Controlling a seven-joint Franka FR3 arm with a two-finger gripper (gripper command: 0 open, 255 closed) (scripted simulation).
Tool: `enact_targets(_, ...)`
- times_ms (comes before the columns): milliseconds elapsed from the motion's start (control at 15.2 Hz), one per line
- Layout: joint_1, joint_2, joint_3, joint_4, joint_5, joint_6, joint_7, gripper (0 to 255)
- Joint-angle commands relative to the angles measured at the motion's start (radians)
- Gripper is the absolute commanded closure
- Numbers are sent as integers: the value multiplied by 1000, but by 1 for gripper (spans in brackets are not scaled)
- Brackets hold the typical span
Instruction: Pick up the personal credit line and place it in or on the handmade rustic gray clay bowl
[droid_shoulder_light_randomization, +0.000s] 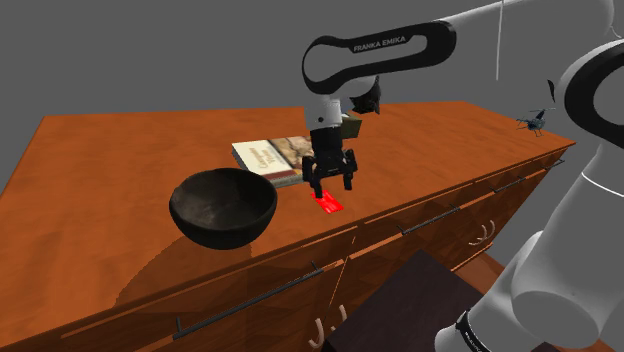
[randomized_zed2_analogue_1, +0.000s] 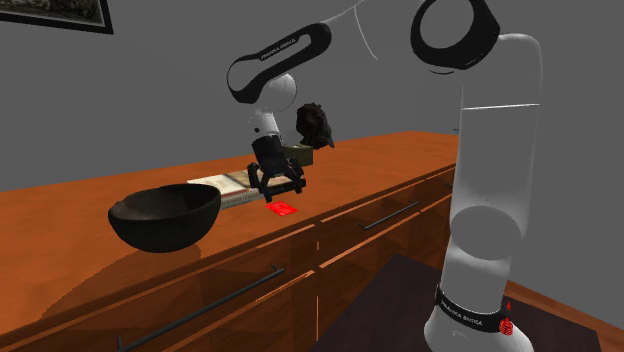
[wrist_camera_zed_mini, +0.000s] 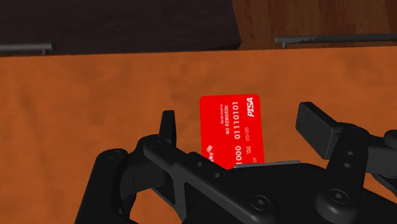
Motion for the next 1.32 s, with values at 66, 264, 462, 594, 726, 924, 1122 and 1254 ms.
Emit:
enact_targets(66,4,-3,3,-44,8,34,3,0)
enact_targets(264,7,-17,6,-96,12,73,0,0)
enact_targets(462,7,-19,7,-106,13,81,-1,0)
enact_targets(594,7,-19,7,-106,13,81,-1,0)
enact_targets(726,7,-19,7,-106,13,81,-1,0)
enact_targets(924,7,-19,7,-106,13,81,-1,255)
enact_targets(1122,8,-18,7,-102,13,78,0,255)
enact_targets(1254,7,-25,7,-107,13,76,0,255)
